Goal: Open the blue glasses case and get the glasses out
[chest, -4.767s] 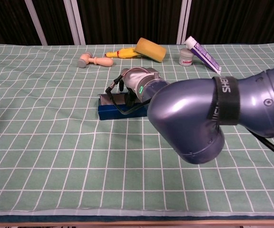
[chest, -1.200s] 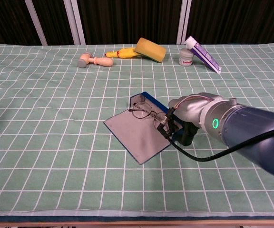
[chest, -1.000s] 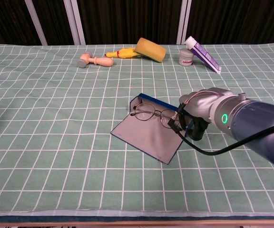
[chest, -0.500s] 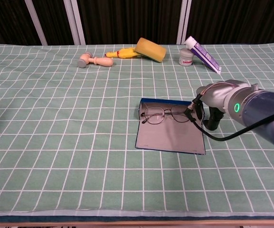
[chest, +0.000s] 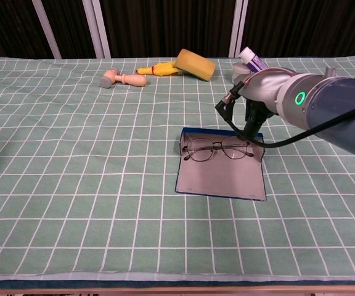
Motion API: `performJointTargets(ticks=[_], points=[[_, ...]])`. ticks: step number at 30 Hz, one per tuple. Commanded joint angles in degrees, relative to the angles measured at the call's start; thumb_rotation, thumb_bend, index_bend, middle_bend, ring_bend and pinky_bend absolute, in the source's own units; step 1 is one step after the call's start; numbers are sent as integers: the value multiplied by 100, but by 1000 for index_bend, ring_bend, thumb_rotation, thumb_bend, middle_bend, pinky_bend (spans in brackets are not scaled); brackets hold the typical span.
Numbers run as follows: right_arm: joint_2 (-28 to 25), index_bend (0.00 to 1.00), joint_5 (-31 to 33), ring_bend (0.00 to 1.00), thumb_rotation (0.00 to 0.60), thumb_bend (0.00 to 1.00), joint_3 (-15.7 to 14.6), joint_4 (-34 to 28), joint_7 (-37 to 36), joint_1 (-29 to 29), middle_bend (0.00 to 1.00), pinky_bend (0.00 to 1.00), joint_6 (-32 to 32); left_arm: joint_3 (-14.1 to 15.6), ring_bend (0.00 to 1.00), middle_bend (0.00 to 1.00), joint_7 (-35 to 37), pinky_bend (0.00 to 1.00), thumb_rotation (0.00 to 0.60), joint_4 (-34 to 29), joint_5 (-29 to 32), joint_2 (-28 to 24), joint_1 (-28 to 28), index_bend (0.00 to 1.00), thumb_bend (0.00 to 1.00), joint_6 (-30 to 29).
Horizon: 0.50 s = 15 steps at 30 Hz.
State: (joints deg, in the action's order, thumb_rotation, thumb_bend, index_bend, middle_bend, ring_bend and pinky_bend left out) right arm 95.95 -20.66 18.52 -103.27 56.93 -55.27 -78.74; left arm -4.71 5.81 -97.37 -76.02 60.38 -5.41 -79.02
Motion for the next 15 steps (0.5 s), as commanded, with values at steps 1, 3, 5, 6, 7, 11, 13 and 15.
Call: performJointTargets(ticks=[1, 3, 5, 6, 7, 11, 13, 15], points=[[54, 369, 48, 1000, 600, 403, 131, 364, -168, -25, 936, 987, 211, -2, 0, 0, -7, 0, 600, 2, 2, 2, -1, 0, 0, 0], [97, 369, 197, 1000, 600, 398, 221, 571, -224, -47, 935, 987, 327, -5, 0, 0, -13, 0, 600, 4, 13, 4, -3, 0, 0, 4], [152, 369, 387, 1000, 600, 397, 317, 788, -276, -75, 935, 987, 462, -9, 0, 0, -22, 0, 600, 9, 27, 8, -8, 0, 0, 18], [169, 369, 450, 1000, 600, 397, 346, 846, -290, -84, 936, 987, 506, -9, 0, 0, -24, 0, 600, 10, 31, 10, -10, 0, 0, 23], [195, 369, 542, 1000, 600, 397, 380, 932, -307, -96, 936, 987, 568, -10, 0, 0, -30, 0, 600, 10, 34, 11, -15, 0, 0, 31], [287, 369, 717, 1000, 600, 397, 403, 1201, -307, -154, 936, 987, 725, -13, 0, 0, -53, 0, 600, 7, 45, 16, -23, 0, 0, 44], [326, 369, 747, 1000, 600, 397, 400, 1281, -316, -175, 936, 987, 770, -17, 0, 0, -51, 0, 600, 5, 56, 17, -24, 0, 0, 47], [365, 369, 769, 1000, 600, 397, 399, 1350, -331, -196, 935, 987, 814, -21, 0, 0, -49, 0, 600, 2, 71, 16, -26, 0, 0, 58]])
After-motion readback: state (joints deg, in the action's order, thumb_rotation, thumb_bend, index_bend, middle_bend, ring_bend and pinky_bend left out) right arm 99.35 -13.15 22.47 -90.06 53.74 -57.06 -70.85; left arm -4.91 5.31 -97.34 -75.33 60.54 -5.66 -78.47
